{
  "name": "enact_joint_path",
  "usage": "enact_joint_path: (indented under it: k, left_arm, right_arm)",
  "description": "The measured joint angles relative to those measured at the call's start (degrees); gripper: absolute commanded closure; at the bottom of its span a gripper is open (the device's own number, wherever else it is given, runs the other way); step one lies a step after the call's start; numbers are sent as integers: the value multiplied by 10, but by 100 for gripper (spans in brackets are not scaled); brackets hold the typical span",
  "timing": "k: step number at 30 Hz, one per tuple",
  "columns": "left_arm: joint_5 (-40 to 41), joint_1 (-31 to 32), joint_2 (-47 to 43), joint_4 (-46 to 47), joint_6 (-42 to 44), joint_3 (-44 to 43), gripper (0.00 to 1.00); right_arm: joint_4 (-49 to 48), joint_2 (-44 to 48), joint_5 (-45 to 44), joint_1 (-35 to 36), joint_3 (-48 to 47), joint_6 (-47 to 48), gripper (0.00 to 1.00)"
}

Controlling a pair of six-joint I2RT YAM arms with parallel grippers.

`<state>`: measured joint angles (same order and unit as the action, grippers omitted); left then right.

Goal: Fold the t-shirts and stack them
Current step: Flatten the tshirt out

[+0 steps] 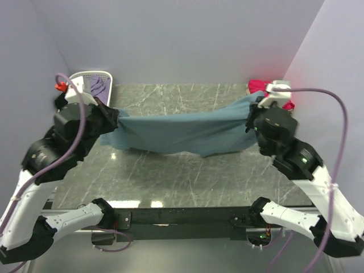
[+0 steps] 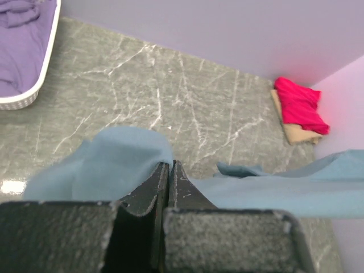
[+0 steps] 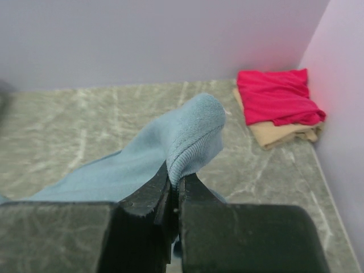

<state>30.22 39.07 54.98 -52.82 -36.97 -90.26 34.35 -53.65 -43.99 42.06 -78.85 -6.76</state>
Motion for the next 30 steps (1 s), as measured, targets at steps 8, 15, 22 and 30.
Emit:
enact_joint_path:
  k: [8, 15, 22, 30]
  left_arm:
    - [-48, 1, 25, -99, 15, -139, 94]
    - [-80, 1, 35, -151, 48, -241, 86]
    - [-90, 1, 27, -153, 69, -265, 79]
    - [-43, -13, 131, -108, 78, -103, 88]
  right_arm:
    - [16, 78, 78, 2, -41, -19, 100]
    - [23, 62, 129, 4, -94, 3, 100]
    - [20, 59, 138, 5, -96, 27, 100]
    - [-46, -23, 46, 3, -22, 50, 100]
